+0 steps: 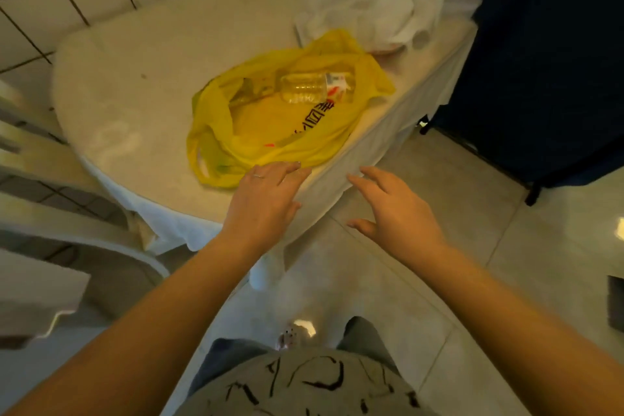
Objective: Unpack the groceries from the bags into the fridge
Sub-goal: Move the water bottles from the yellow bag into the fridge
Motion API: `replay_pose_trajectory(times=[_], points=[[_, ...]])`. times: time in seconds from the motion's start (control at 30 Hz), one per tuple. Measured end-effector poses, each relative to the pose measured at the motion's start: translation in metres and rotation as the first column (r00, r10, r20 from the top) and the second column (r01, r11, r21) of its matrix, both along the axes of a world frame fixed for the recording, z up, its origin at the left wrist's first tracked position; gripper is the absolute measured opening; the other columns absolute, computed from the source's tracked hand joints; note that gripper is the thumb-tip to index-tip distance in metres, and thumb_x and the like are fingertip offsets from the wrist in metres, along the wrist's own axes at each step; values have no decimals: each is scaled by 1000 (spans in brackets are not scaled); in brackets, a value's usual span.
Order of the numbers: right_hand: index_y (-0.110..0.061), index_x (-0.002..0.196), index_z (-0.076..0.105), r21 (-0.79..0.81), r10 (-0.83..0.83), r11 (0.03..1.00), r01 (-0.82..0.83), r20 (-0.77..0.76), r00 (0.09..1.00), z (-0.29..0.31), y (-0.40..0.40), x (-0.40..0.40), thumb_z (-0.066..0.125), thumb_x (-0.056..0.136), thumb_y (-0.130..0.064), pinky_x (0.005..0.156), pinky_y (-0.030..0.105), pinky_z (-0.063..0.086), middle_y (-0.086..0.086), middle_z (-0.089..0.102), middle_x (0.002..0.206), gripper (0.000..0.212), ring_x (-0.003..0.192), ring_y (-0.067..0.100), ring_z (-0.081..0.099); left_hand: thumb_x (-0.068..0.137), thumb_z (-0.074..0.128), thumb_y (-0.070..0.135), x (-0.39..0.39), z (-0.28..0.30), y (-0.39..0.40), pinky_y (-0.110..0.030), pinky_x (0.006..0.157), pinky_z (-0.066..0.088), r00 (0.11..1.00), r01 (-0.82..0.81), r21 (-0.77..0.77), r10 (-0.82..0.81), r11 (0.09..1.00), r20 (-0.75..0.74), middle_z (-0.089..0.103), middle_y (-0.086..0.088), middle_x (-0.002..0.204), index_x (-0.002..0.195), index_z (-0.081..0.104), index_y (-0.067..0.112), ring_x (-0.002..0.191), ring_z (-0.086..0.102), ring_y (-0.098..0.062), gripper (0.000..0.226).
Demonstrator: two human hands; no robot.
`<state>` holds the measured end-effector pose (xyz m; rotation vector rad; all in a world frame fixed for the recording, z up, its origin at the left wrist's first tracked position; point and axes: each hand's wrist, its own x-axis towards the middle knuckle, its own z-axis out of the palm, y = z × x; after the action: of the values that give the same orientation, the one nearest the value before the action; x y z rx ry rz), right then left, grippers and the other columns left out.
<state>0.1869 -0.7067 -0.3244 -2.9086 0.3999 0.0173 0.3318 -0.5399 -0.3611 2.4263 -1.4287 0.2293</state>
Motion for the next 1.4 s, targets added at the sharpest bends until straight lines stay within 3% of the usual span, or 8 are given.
replay_pose_trajectory(times=[0.23,0.4,0.6,0.7,0.83,1.0,1.3,1.4], points=[[-19,141,40,65,154,985,-157,45,987,-6,-115,103,72,79,-35,105,38,35,8,34,149,71,135,27,33,73,77,27,72,-7,-78,-52,88,49,973,-232,60,231,971,25,61,-8,123,125,58,16,110,59,-31,57],[-23,140,41,129,339,931,-340,29,940,-12,-181,187,73,76,-34,106,39,35,3,34,148,73,135,24,32,77,73,27,99,-15,-113,-47,89,49,870,-483,104,490,869,-52,61,-7,124,128,56,16,111,58,-30,54],[-25,142,37,167,669,732,-660,4,743,-16,-184,262,68,82,-33,106,41,37,2,32,150,67,136,22,32,85,65,28,84,-25,-120,-43,84,53,685,-701,178,722,690,-99,62,-12,121,128,56,11,106,60,-34,47],[-27,143,35,205,779,611,-764,12,627,-22,-164,281,64,86,-32,106,32,33,-1,29,151,65,137,18,29,90,42,38,65,-33,-123,-44,82,54,649,-730,211,756,651,-85,65,-12,118,122,61,11,103,63,-32,46],[-27,142,36,283,841,525,-803,-29,540,-42,-138,294,62,87,-30,106,28,31,-1,30,150,61,135,17,31,90,38,39,52,-43,-126,-45,85,54,640,-725,245,761,644,-106,65,-9,118,115,66,16,105,63,-30,45],[-21,141,40,422,836,524,-740,-86,543,-60,-127,288,55,93,-30,107,24,27,3,35,147,51,134,16,34,90,35,41,40,-49,-124,-45,90,52,703,-664,262,704,700,-100,65,-4,120,111,69,22,112,60,-25,44],[-22,144,32,376,711,691,-617,-198,675,-74,-144,264,58,88,-39,102,23,30,0,37,145,64,131,14,38,91,32,40,52,-54,-129,-43,92,48,814,-532,298,576,793,-79,62,-1,125,113,67,25,118,57,-22,44],[-24,143,32,392,672,723,-568,-209,711,-76,-148,253,63,85,-40,103,29,36,-1,39,144,68,127,15,43,91,32,40,53,-57,-128,-46,94,47,817,-521,309,569,796,-91,61,-2,126,117,64,23,119,56,-24,45]])
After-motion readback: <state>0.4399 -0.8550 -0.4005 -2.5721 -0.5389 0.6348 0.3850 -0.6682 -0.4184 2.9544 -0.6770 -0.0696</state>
